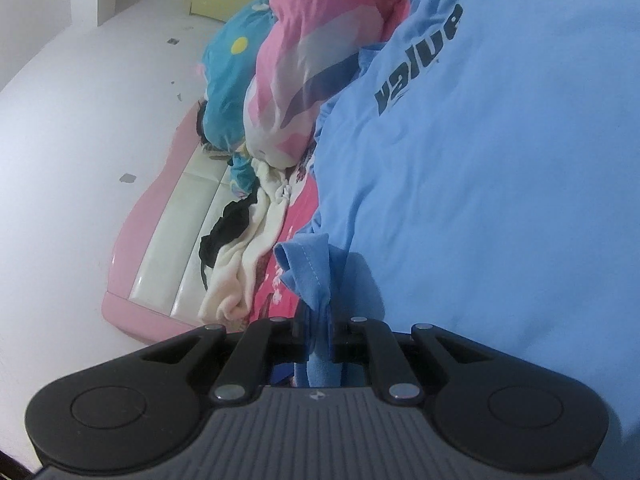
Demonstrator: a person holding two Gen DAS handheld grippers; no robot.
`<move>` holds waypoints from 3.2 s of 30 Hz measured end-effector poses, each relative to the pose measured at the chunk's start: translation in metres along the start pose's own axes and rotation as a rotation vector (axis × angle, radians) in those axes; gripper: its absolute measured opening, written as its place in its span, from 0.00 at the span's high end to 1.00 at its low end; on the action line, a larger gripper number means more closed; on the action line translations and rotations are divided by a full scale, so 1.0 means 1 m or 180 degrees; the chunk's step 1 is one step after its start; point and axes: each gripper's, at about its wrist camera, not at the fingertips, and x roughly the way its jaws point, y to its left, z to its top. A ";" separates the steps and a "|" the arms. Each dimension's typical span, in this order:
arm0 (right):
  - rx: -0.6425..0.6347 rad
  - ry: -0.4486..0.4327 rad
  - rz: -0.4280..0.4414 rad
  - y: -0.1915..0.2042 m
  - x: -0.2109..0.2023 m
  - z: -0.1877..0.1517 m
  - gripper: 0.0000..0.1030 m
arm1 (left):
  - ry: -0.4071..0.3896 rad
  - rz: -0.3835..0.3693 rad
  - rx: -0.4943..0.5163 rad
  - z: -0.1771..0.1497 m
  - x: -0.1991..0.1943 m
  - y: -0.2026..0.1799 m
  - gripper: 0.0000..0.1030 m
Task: Fold clothes
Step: 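Grasp the T-shirt hem with the right tool while the left tool grasps the sleeve, then open both tools to release the blue T-shirt edge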
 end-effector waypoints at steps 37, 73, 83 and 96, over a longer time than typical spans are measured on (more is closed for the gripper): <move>-0.2136 0.0531 -0.0718 0.095 0.051 -0.066 0.89 | -0.0879 -0.0638 -0.1277 -0.003 -0.092 0.068 0.96; -0.3959 0.1532 -0.1152 0.137 0.104 -0.137 0.92 | -0.1095 0.0742 -0.0734 0.001 -0.148 0.070 1.00; -0.2742 0.0730 -0.1180 0.121 0.020 -0.053 0.59 | -0.1043 0.0784 -0.0261 -0.002 -0.145 0.048 0.69; 0.0162 -0.0779 -0.1761 -0.025 -0.198 -0.005 0.44 | -0.0948 0.1579 0.0295 -0.002 -0.115 0.014 0.76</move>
